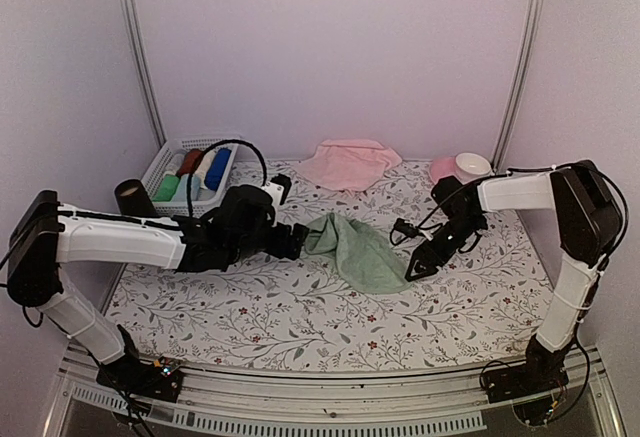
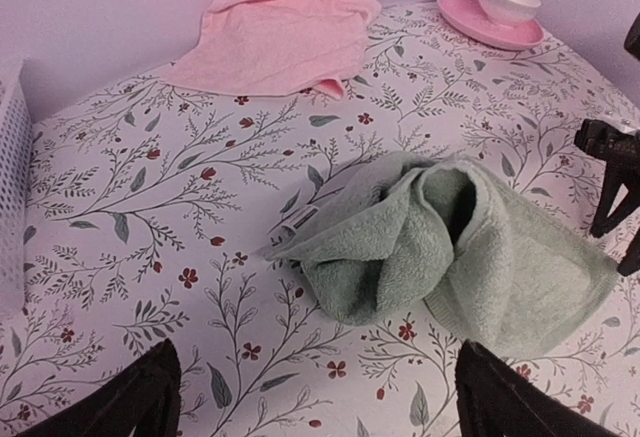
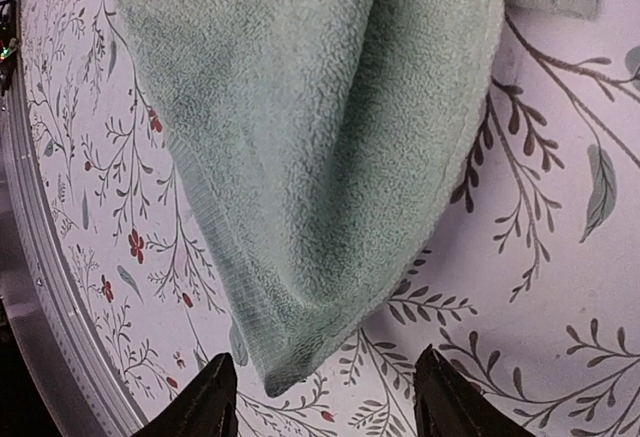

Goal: Roll the towels
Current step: Pick up the towel from the center of the board.

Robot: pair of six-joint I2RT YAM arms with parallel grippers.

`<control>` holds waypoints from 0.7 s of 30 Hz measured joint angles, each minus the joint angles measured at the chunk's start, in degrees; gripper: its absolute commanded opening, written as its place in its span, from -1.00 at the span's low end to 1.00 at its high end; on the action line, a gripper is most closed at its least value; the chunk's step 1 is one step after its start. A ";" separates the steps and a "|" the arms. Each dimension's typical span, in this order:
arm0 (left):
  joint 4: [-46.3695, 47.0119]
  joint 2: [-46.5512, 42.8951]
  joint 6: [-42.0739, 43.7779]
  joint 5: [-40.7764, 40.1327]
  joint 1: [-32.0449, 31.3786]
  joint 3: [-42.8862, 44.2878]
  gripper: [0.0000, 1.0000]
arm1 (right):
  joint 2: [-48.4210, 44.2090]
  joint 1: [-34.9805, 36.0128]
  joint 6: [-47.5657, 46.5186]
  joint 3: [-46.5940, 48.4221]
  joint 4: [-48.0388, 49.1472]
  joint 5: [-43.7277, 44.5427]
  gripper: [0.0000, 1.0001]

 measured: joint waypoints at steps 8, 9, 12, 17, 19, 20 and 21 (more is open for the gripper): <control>0.09 1.07 0.11 -0.35 0.00 0.00 0.91 | 2.75 0.00 -1.42 0.31 -2.43 -2.36 -0.08; 0.13 1.09 0.11 -0.37 0.00 0.00 0.91 | 2.82 0.00 -1.46 0.55 -2.62 -2.80 -0.13; 0.52 1.33 0.11 -0.37 0.00 0.00 0.90 | 3.21 0.00 -1.75 1.25 -2.91 -4.09 -0.37; 1.03 1.99 0.11 -0.39 0.00 0.00 0.91 | 4.83 0.00 -1.95 2.34 -3.43 -5.68 -0.93; 1.22 2.14 0.11 -0.42 0.00 0.00 0.91 | 5.20 0.00 -2.05 2.36 -3.76 -5.99 -0.96; 1.25 2.21 0.11 -0.44 0.00 0.00 0.91 | 5.25 0.00 -2.08 2.36 -3.93 -5.95 -0.96; 1.25 2.21 0.11 -0.48 0.00 0.00 0.92 | 5.25 0.00 -2.12 2.36 -3.98 -5.92 -0.96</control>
